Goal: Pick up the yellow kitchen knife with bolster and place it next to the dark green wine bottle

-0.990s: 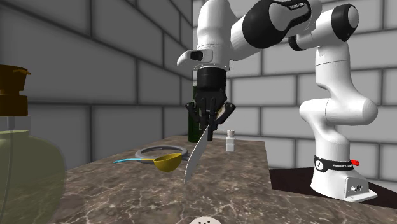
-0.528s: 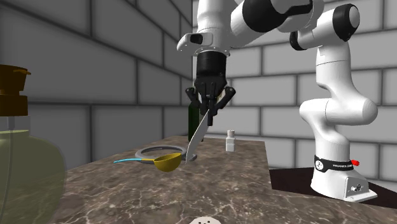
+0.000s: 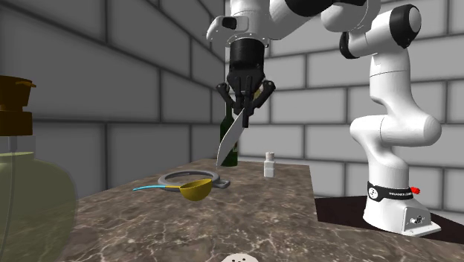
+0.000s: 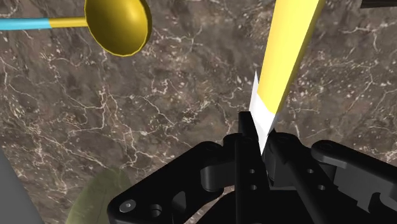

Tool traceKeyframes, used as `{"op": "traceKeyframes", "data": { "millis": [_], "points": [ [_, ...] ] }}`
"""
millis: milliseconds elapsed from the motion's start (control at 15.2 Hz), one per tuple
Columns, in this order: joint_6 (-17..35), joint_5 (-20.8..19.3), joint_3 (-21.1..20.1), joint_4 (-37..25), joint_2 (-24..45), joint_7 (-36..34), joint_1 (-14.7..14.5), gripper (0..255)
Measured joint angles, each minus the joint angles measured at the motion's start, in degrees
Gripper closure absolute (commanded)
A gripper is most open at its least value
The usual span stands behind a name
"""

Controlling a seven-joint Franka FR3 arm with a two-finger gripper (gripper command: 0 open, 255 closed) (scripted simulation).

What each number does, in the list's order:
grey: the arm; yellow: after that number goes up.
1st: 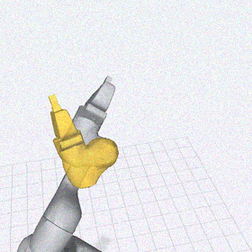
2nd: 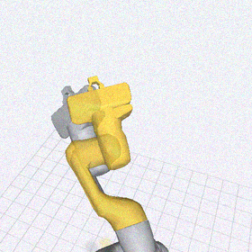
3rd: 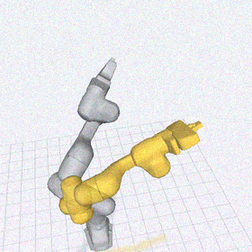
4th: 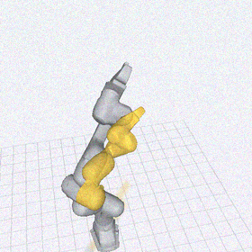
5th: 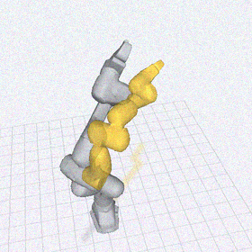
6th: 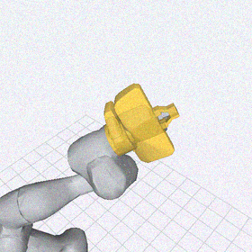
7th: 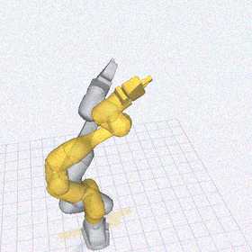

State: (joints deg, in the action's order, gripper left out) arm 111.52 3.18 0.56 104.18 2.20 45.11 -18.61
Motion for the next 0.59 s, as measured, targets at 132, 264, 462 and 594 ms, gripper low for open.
{"op": "traceKeyframes", "data": {
  "millis": [132, 264, 462, 594],
  "points": [
    [-1.5, 0.0, 0.0, -1.3, -0.3, -0.2, 0.0, 255],
    [-3.1, -0.1, 0.0, -2.7, -0.4, -0.2, 0.0, 255],
    [-5.2, -0.1, 0.0, -4.8, -0.5, -0.3, 0.0, 255],
    [-6.8, -0.1, 0.0, -6.7, -0.2, -0.4, 0.0, 255]
  ]
}}
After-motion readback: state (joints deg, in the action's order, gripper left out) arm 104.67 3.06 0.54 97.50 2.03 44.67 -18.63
